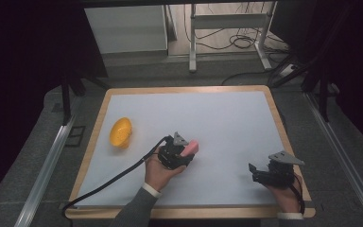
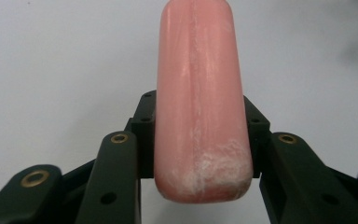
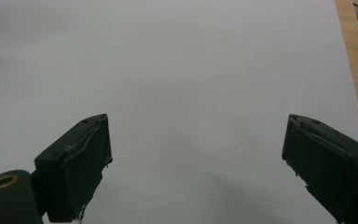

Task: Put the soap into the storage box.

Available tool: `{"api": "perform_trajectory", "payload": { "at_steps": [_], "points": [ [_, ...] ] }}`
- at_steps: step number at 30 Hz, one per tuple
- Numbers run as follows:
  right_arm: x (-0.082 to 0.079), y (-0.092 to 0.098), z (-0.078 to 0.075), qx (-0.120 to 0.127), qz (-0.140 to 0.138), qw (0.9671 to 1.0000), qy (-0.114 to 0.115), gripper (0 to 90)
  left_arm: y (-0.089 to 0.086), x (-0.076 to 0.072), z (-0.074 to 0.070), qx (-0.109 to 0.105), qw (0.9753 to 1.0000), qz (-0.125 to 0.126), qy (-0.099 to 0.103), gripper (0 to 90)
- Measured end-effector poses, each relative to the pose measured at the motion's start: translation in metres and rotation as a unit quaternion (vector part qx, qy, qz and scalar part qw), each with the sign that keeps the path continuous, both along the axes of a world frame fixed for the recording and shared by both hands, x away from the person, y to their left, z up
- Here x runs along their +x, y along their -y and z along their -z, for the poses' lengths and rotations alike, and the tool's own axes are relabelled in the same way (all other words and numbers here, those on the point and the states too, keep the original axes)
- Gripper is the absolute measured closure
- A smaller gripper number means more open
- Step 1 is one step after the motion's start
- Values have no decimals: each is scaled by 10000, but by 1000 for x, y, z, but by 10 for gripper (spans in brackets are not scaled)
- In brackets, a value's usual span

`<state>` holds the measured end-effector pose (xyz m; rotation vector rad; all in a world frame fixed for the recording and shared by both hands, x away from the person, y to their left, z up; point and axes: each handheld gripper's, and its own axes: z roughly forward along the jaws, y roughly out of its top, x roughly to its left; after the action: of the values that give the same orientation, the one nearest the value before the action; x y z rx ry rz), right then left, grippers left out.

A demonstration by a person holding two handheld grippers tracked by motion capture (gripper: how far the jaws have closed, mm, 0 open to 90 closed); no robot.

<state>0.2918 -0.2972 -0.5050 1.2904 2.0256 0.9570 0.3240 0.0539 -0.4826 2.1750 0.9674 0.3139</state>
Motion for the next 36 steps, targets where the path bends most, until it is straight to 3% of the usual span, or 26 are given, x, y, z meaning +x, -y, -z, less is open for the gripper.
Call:
{"api": "perform_trajectory", "payload": {
  "at_steps": [14, 36],
  "points": [
    [0, -1, 0, -6, -4, 10000, 6, 76, -31, 1, -2, -95, 9995, -298, 33, 600],
    [0, 0, 1, -4, 33, 10000, -20, 76, -55, 7, -8, -96, 9983, -564, 80, 601]
  ]
}}
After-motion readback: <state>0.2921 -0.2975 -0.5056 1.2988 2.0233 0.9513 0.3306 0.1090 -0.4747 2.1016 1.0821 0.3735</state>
